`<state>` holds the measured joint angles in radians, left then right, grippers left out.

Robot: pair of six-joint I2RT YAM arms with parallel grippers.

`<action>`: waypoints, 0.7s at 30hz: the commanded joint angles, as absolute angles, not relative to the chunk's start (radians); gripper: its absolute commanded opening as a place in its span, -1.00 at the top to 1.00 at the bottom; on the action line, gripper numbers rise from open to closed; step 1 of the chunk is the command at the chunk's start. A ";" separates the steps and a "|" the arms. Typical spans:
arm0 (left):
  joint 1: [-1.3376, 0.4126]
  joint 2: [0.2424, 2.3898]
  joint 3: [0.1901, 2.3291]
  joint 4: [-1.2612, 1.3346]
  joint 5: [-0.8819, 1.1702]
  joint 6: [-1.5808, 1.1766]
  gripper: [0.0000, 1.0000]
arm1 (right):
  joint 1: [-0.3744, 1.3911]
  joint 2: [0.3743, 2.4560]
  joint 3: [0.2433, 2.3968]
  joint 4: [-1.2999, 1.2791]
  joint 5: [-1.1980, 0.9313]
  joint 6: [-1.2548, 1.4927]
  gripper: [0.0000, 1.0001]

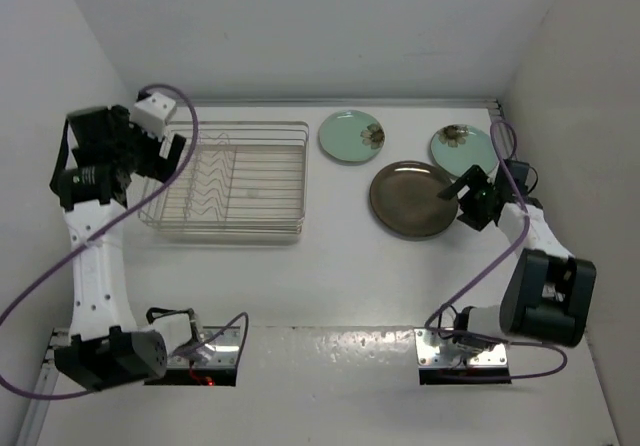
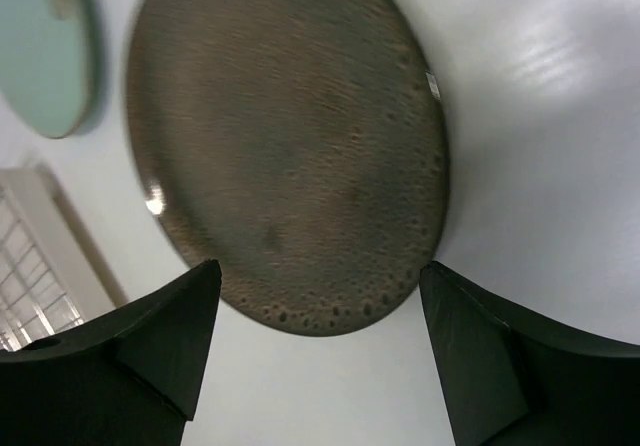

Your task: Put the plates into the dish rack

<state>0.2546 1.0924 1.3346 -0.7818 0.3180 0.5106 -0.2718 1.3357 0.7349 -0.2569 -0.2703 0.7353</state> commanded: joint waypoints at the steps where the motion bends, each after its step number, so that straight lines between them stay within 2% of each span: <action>1: 0.241 1.228 1.511 -0.957 0.339 0.459 -0.86 | -0.287 1.431 0.804 -0.287 -0.267 0.741 -0.59; 4: 0.221 1.318 1.603 -0.980 0.339 0.448 -0.83 | -0.310 1.469 0.808 -0.273 -0.207 0.759 -0.59; 8: 0.183 1.364 1.624 -0.957 0.351 0.448 -0.83 | -0.327 1.552 0.813 -0.259 -0.181 0.767 -0.59; 10: 0.167 1.380 1.637 -0.945 0.376 0.448 -0.83 | -0.333 1.591 0.825 -0.256 -0.234 0.756 -0.49; 11: 0.154 1.400 1.649 -0.934 0.385 0.448 -0.83 | -0.331 1.651 0.833 -0.230 -0.277 0.753 -0.42; 12: 0.153 1.413 1.658 -0.934 0.394 0.448 -0.83 | -0.333 1.670 0.842 -0.224 -0.294 0.758 -0.26; 17: 0.118 1.495 1.739 -0.934 0.453 0.428 -0.83 | -0.333 1.788 0.838 -0.164 -0.347 0.817 0.03; 21: 0.085 1.543 1.778 -0.934 0.453 0.416 -0.78 | -0.339 1.798 0.804 -0.112 -0.385 0.831 0.57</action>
